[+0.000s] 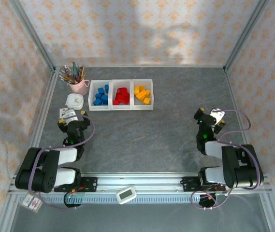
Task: Sort the legos into containers by color
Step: Reset both arms
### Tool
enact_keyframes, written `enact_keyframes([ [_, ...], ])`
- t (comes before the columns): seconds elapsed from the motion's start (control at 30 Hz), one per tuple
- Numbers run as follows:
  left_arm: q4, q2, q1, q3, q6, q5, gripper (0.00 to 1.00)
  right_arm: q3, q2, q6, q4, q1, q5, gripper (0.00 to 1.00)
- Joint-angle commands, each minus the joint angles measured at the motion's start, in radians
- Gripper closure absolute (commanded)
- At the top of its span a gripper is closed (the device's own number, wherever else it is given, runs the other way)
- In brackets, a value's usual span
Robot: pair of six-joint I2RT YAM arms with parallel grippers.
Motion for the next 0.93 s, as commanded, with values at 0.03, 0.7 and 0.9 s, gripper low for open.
enact_keyframes([
  [0.03,0.279,0.110,0.035,0.045,0.068,0.169,0.00,-0.046,0.080,-0.069,0.366,-0.035,-0.228,0.00],
  [0.7,0.375,0.236,0.039,0.055,0.058,0.135,0.00,0.000,0.212,-0.136,0.399,0.012,-0.245,0.00],
  [0.9,0.364,0.235,0.039,0.060,0.064,0.151,0.00,-0.001,0.209,-0.140,0.396,0.001,-0.294,0.00],
])
